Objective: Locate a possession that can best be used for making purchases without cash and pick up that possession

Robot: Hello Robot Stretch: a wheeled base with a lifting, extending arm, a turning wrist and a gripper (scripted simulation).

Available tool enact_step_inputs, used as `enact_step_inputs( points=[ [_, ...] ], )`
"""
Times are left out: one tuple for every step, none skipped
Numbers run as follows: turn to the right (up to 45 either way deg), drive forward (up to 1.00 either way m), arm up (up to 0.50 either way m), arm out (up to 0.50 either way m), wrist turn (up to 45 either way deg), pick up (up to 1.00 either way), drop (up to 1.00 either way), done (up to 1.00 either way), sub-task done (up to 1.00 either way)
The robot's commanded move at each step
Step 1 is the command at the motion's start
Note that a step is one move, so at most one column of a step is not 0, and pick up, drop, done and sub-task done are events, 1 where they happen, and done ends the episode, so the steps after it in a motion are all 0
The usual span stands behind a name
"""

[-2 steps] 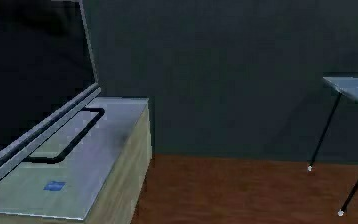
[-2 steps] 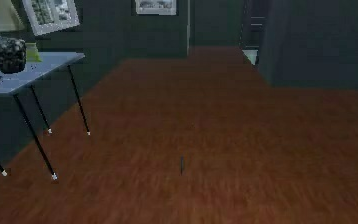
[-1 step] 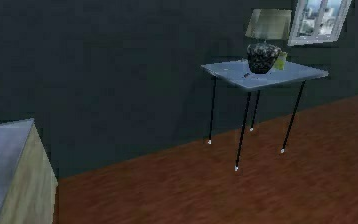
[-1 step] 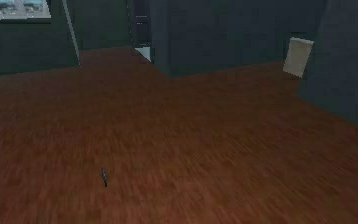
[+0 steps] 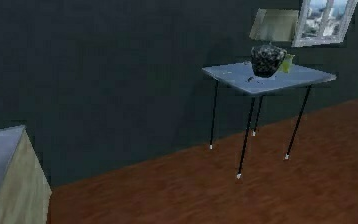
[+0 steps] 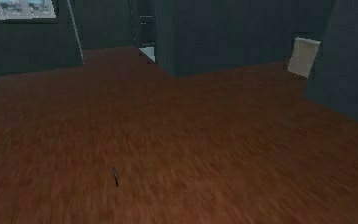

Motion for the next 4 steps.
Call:
enact_step_inputs(
  points=[
    [-45.0, 0.00, 0.00, 0.00, 0.0, 0.00, 0.00, 0.00, 0.00],
    [-45.0, 0.00, 0.00, 0.00, 0.0, 0.00, 0.00, 0.00, 0.00],
    [-45.0, 0.00, 0.00, 0.00, 0.0, 0.00, 0.00, 0.00, 0.00],
    [-27.0, 0.00, 0.00, 0.00, 0.0, 0.00, 0.00, 0.00, 0.00]
  ],
)
